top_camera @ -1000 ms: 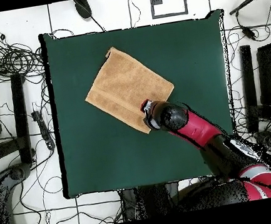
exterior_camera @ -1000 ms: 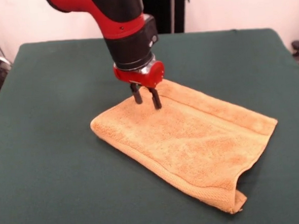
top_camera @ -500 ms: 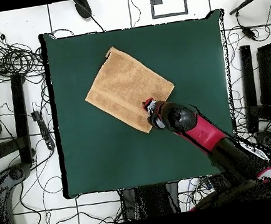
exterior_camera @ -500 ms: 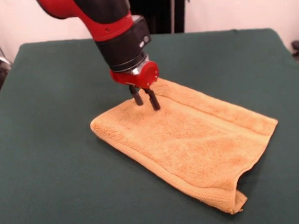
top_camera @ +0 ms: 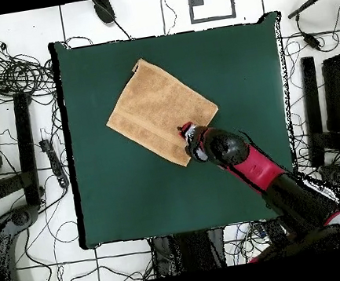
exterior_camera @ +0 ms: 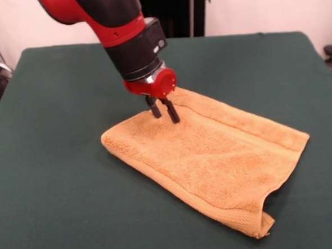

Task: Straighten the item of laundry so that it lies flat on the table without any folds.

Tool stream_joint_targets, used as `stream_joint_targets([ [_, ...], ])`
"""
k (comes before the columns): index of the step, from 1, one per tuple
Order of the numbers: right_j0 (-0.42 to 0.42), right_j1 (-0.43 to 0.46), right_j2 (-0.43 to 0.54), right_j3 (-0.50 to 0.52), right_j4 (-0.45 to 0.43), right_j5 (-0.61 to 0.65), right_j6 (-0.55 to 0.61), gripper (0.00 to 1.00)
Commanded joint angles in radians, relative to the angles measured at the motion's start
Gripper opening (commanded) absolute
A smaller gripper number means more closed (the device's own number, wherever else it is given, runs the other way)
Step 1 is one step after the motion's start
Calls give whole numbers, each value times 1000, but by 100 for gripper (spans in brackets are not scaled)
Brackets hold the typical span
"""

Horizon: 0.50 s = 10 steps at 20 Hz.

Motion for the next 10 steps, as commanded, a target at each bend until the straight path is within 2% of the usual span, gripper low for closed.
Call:
stream_joint_targets([
  [1,107,211,191,70,-1,-118,195,100],
  [5,152,171,157,69,2,-132,215,100],
  [10,163,173,176,64,27,-116,222,100],
])
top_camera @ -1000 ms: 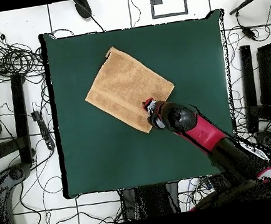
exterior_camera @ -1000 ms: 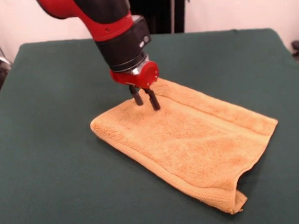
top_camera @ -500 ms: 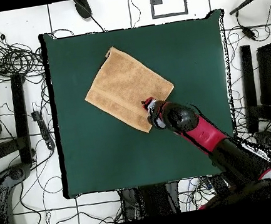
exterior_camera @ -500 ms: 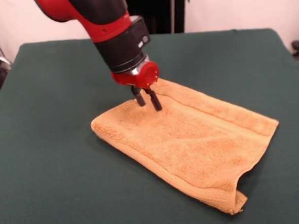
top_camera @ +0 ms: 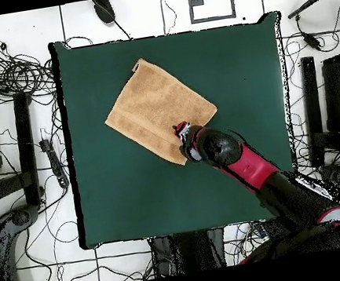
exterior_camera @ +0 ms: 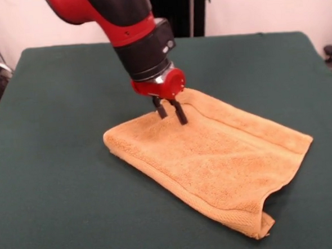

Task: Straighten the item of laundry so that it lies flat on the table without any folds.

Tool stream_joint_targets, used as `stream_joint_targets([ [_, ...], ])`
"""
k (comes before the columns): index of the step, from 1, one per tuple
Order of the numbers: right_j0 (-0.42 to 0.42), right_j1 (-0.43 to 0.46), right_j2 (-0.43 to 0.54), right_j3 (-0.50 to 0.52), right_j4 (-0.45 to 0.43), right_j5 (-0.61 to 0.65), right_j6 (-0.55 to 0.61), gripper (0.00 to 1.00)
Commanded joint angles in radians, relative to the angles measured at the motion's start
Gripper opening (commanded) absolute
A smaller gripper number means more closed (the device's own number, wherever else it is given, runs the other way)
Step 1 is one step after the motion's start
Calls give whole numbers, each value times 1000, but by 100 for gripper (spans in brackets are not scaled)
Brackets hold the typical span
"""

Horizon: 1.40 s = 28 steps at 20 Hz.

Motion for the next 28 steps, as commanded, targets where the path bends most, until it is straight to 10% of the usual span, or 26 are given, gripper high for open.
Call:
stream_joint_targets([
  [1,124,180,187,61,32,-72,223,100],
  [17,128,132,244,88,97,15,263,100],
  [28,170,29,208,203,306,217,378,100],
])
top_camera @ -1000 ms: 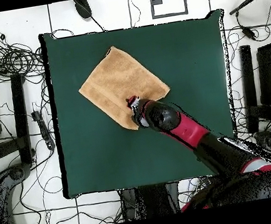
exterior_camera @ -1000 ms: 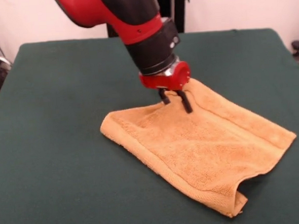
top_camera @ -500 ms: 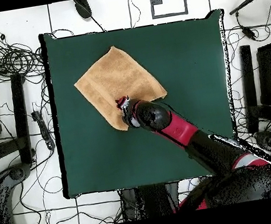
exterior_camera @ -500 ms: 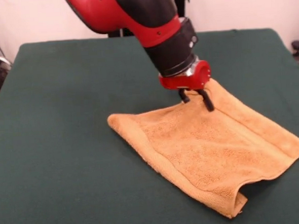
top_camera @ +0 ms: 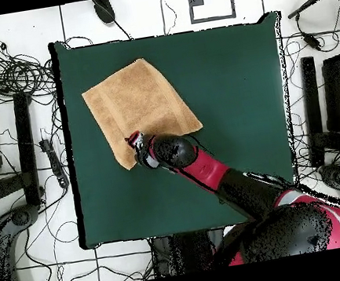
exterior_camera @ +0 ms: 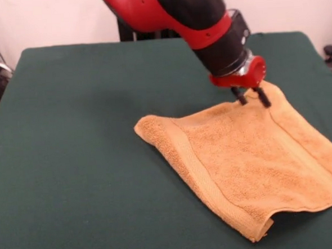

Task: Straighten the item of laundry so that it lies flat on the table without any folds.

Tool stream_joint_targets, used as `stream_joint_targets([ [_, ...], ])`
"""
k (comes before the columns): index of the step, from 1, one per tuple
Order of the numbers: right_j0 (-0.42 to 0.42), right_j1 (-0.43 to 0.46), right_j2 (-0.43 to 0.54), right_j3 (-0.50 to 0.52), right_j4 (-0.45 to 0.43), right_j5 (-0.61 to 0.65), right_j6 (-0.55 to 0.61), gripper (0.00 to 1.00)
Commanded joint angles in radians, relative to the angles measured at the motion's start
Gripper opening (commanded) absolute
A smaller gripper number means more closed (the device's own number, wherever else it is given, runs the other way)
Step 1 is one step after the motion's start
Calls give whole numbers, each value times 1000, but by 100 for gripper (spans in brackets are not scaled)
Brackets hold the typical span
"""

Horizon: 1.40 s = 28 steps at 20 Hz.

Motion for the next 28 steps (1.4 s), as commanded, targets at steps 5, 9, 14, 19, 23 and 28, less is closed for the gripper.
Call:
stream_joint_targets([
  [5,124,-78,-44,150,200,288,387,100],
  [9,147,-70,-92,134,210,331,388,100],
  [14,248,4,-270,-23,144,250,345,100],
  [19,338,-39,-399,-49,158,-66,399,100],
  [23,350,-119,-422,18,219,-98,451,100],
  [28,255,-130,-349,78,212,-84,458,100],
])
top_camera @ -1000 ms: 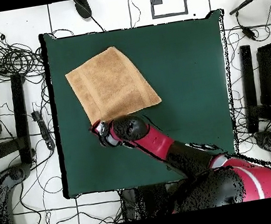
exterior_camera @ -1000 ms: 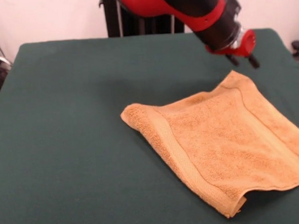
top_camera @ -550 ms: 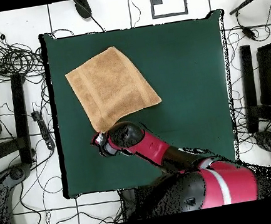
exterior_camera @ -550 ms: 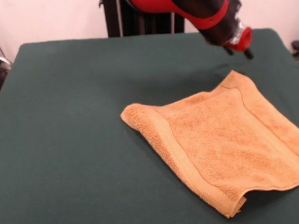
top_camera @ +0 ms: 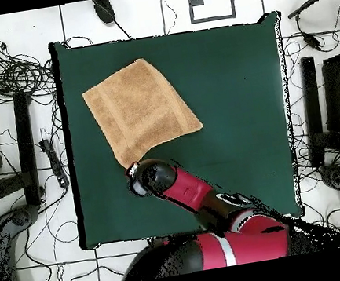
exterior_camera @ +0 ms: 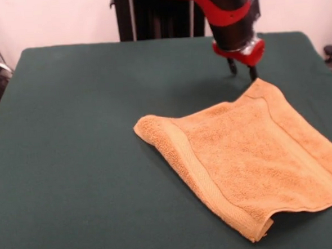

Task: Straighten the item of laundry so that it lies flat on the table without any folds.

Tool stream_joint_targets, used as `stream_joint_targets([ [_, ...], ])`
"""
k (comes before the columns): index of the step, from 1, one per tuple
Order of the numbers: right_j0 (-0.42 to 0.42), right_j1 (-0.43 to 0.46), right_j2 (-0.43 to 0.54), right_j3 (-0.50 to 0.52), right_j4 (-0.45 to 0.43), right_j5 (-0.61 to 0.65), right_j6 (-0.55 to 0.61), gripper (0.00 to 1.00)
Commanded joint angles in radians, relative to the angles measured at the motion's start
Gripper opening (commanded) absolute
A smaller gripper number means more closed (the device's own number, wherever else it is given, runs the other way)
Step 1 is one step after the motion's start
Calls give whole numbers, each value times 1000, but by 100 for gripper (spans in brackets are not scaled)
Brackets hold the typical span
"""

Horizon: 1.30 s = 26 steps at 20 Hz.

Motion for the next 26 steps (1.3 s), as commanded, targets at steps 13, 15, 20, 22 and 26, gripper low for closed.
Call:
stream_joint_targets([
  [13,-115,-70,-148,-39,-28,-138,177,100],
  [15,-156,-80,-100,-45,-63,-141,142,100],
  [20,-204,-94,24,-63,-78,-142,162,100],
  [22,-232,-93,79,-59,-79,-147,173,100],
  [26,-257,-75,140,-73,-85,-163,179,100],
])
